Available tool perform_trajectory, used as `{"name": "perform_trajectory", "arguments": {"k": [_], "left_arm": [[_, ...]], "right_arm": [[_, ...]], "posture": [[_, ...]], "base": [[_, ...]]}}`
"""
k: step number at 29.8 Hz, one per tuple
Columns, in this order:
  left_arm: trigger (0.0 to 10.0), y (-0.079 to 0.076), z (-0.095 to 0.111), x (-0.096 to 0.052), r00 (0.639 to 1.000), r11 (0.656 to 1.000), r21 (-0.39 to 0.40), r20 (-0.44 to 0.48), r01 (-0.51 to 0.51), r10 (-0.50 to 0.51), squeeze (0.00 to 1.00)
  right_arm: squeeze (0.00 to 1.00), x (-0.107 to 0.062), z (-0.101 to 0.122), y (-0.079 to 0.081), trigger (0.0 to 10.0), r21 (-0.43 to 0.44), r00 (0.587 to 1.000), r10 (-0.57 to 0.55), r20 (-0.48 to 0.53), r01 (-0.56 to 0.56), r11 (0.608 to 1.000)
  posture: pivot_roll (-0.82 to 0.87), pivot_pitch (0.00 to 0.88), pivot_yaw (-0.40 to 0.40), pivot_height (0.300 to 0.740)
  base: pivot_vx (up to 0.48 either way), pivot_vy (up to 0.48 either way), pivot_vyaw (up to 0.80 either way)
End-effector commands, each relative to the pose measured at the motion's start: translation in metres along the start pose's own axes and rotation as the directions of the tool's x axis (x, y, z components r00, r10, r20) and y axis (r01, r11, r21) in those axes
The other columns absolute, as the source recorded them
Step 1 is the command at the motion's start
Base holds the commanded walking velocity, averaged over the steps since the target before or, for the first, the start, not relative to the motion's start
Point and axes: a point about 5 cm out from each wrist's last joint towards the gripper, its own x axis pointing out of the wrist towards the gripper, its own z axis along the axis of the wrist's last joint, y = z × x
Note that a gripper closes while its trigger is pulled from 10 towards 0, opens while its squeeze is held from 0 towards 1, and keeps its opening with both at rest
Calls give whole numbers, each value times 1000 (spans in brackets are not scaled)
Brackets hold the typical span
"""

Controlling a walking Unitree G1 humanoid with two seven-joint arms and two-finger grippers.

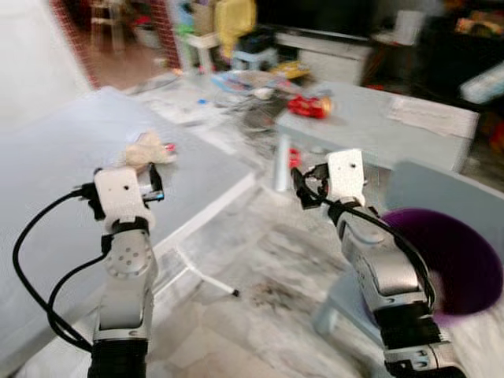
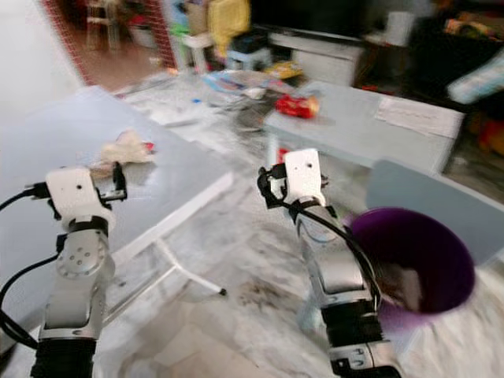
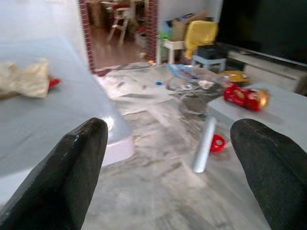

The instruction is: Picking trash to rubbish bin

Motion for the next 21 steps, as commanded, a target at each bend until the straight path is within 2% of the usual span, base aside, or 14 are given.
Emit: {"name": "perform_trajectory", "arguments": {"k": [1,21], "left_arm": [[10000,2,2,1,1000,1000,12,-4,-13,13,0],[10000,1,-2,-5,997,999,-41,-76,-31,28,0]], "right_arm": [[0,2,6,2,10000,-2,1000,14,24,-14,1000],[0,7,16,21,10000,-47,990,122,68,-119,992]], "posture": [[21,7,58,740],[31,23,20,740]], "base": [[0,0,800],[0,0,800]]}}
